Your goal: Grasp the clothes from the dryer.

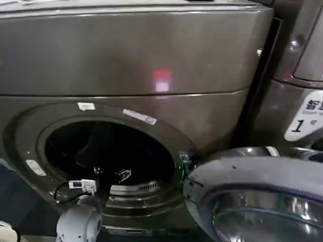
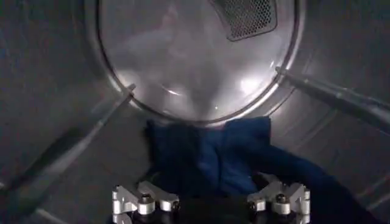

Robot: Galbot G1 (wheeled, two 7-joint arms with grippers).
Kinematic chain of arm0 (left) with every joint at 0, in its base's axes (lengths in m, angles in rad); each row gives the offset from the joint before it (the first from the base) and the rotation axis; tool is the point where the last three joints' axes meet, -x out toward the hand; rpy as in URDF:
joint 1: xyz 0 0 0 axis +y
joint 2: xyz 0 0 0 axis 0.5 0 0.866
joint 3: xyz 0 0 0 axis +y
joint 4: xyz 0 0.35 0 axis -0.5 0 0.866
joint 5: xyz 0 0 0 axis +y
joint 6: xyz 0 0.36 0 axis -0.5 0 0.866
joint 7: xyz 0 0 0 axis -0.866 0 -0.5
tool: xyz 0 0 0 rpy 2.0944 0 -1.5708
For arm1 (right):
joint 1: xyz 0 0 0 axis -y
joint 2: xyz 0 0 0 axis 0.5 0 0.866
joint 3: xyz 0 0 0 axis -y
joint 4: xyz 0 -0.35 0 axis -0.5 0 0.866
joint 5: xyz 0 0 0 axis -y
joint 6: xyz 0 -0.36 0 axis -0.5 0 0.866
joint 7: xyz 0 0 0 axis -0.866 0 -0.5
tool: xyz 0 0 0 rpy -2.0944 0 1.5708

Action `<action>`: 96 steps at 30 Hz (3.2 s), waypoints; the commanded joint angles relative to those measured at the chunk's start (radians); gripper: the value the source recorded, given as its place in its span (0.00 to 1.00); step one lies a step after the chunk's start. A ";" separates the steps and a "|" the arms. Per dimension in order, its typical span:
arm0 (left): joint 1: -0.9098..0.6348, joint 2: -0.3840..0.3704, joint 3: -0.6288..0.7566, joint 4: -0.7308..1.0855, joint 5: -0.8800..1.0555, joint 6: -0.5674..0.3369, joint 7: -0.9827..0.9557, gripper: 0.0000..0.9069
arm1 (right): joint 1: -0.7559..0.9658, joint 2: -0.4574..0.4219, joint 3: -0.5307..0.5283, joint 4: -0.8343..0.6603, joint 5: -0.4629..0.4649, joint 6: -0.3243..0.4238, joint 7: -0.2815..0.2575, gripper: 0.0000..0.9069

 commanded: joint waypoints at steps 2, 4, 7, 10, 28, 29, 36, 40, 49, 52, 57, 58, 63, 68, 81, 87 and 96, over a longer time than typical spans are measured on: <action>-0.244 -0.019 0.009 0.310 0.013 0.049 0.012 1.00 | 0.003 0.000 -0.004 -0.001 -0.002 0.004 0.000 1.00; -0.275 -0.024 0.008 0.352 0.011 0.049 0.015 1.00 | 0.004 0.000 -0.005 0.000 -0.002 0.005 0.000 1.00; -0.312 -0.032 0.007 0.407 0.015 0.049 0.016 1.00 | 0.003 0.002 -0.003 -0.003 -0.002 0.006 0.001 1.00; -0.342 -0.040 0.008 0.449 0.035 0.045 0.018 1.00 | 0.001 0.001 0.000 -0.009 -0.002 0.008 0.000 1.00; -0.475 -0.049 -0.045 0.693 0.939 -0.320 0.653 1.00 | 0.005 0.017 -0.019 0.007 -0.003 0.012 0.000 1.00; -0.481 -0.046 -0.046 0.693 1.013 -0.400 0.699 1.00 | 0.005 0.018 -0.022 0.008 -0.004 0.012 0.001 1.00; -0.513 -0.033 -0.040 0.691 1.378 -0.783 0.957 1.00 | 0.005 0.023 -0.037 0.018 -0.006 0.017 -0.001 1.00; -0.554 -0.017 -0.042 0.712 1.411 -0.938 1.072 1.00 | 0.000 0.023 -0.041 0.017 -0.007 0.017 -0.002 1.00; -0.645 0.006 -0.022 0.797 1.374 -1.070 1.242 1.00 | 0.008 0.023 -0.067 0.024 -0.029 0.019 -0.001 1.00; -0.662 0.007 -0.017 0.828 1.366 -1.060 1.242 1.00 | 0.007 0.021 -0.067 0.021 -0.029 0.020 -0.001 1.00; -0.673 0.006 -0.014 0.880 1.360 -1.018 1.220 1.00 | 0.008 0.023 -0.072 0.017 -0.031 0.022 -0.002 1.00; -0.678 0.006 -0.015 0.896 1.353 -1.020 1.208 1.00 | 0.010 0.022 -0.074 0.016 -0.032 0.023 -0.002 1.00; -0.685 -0.003 -0.031 0.977 1.354 -1.009 1.133 1.00 | 0.010 0.023 -0.080 0.015 -0.033 0.024 -0.002 1.00; -0.688 -0.007 -0.039 1.071 1.350 -1.007 1.115 1.00 | 0.010 0.030 -0.086 0.016 -0.034 0.028 -0.002 1.00; -0.683 -0.003 -0.052 1.134 1.311 -1.000 1.097 0.23 | 0.018 0.034 -0.101 0.016 -0.041 0.033 -0.001 1.00; -0.674 0.003 -0.046 1.081 1.285 -1.008 1.097 0.00 | 0.022 0.040 -0.109 0.019 -0.048 0.034 -0.001 1.00; -0.671 0.008 -0.044 1.041 1.252 -1.007 1.092 0.00 | 0.023 0.041 -0.114 0.019 -0.053 0.036 -0.001 1.00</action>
